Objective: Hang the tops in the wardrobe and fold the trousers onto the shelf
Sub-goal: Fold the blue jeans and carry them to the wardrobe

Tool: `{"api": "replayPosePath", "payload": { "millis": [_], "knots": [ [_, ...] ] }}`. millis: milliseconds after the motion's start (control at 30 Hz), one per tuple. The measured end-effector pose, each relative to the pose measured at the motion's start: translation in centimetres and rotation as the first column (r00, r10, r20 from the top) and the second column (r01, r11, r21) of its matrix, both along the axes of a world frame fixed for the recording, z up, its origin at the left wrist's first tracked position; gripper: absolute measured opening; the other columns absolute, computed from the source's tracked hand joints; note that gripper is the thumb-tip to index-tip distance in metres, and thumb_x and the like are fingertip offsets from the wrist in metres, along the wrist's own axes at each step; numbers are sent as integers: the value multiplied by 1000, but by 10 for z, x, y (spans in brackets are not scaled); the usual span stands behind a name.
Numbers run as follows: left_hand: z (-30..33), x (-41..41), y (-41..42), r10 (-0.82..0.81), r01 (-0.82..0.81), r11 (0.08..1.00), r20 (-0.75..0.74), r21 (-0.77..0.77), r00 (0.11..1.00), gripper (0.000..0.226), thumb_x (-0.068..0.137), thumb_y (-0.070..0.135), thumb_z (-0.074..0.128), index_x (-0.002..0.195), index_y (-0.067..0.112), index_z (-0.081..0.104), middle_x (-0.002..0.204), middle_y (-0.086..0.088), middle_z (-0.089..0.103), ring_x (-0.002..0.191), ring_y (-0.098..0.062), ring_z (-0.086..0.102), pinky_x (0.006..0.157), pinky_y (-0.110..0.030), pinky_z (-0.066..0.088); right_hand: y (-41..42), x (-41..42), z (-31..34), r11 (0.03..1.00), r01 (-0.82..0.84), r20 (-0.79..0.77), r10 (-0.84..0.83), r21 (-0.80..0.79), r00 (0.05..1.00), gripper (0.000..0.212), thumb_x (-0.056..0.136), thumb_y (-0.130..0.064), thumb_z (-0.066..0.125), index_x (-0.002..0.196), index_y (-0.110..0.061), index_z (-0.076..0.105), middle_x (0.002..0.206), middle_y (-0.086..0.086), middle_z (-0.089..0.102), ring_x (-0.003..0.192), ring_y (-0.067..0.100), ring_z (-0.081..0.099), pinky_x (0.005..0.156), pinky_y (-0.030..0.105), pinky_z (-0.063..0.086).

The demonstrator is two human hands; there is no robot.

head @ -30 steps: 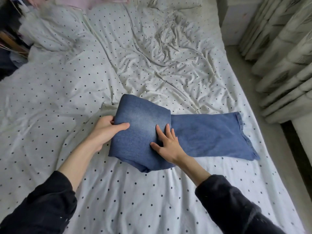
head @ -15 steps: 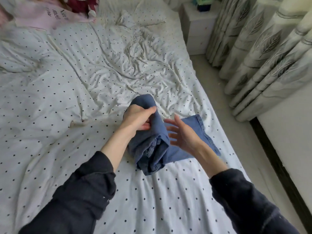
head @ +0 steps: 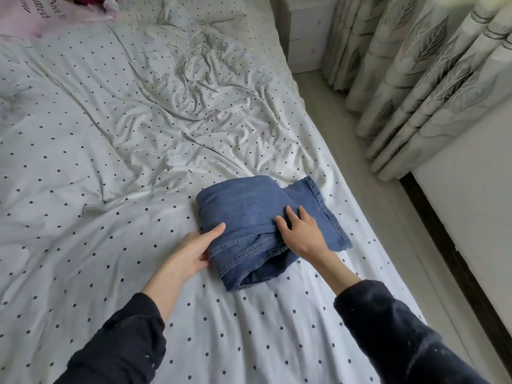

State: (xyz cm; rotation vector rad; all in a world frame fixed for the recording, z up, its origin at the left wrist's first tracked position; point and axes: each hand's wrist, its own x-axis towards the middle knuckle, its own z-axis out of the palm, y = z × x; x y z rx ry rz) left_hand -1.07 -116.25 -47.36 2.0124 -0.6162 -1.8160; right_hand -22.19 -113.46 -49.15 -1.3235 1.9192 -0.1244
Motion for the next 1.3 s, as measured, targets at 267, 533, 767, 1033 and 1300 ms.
{"api": "replayPosePath", "payload": {
  "millis": [267, 533, 767, 1033, 1300],
  "knots": [
    [24, -1, -9, -11, 10, 999, -17, -53, 1000, 58, 69, 30, 81, 116, 4, 59, 103, -12, 70, 92, -27, 67, 84, -39, 54, 5, -1, 11, 996, 82, 118, -77, -36, 990, 52, 97, -53, 27, 144, -33, 35, 157, -1, 20, 143, 20, 20, 113, 38, 21],
    [103, 68, 23, -92, 117, 982, 167, -150, 982, 64, 59, 32, 83, 113, 7, 60, 99, -10, 70, 89, -25, 66, 72, -32, 52, 53, 69, 72, 999, -7, 407, 23, -39, 913, 46, 98, -45, 37, 139, -26, 43, 147, -5, 40, 137, 14, 32, 113, 34, 24],
    [139, 104, 41, -258, 368, 925, 560, -91, 787, 97, 51, 42, 78, 129, 5, 34, 124, -14, 55, 108, -32, 57, 90, -40, 47, 84, 140, 72, 972, -166, 627, 24, 169, 779, 44, 100, -34, 39, 142, -21, 40, 143, -1, 44, 133, 15, 38, 114, 30, 25],
    [106, 20, 86, -505, 715, 690, 632, -114, 588, 81, 76, 58, 63, 130, 7, 32, 136, -11, 43, 122, -30, 47, 97, -39, 41, 83, 89, 67, 809, 378, 720, -579, 450, 382, 46, 101, -48, 22, 119, -17, 52, 108, 1, 59, 94, 18, 57, 79, 36, 49],
    [41, 20, 107, -805, 996, -24, 589, 84, -69, 57, 102, 30, 30, 150, 29, -2, 157, 13, -12, 144, -12, -13, 117, -47, -1, 92, 38, 46, 864, 501, 361, -481, 44, 799, 53, 96, -46, 37, 139, -14, 36, 141, 5, 44, 124, 25, 44, 97, 34, 36]
  ]
}}
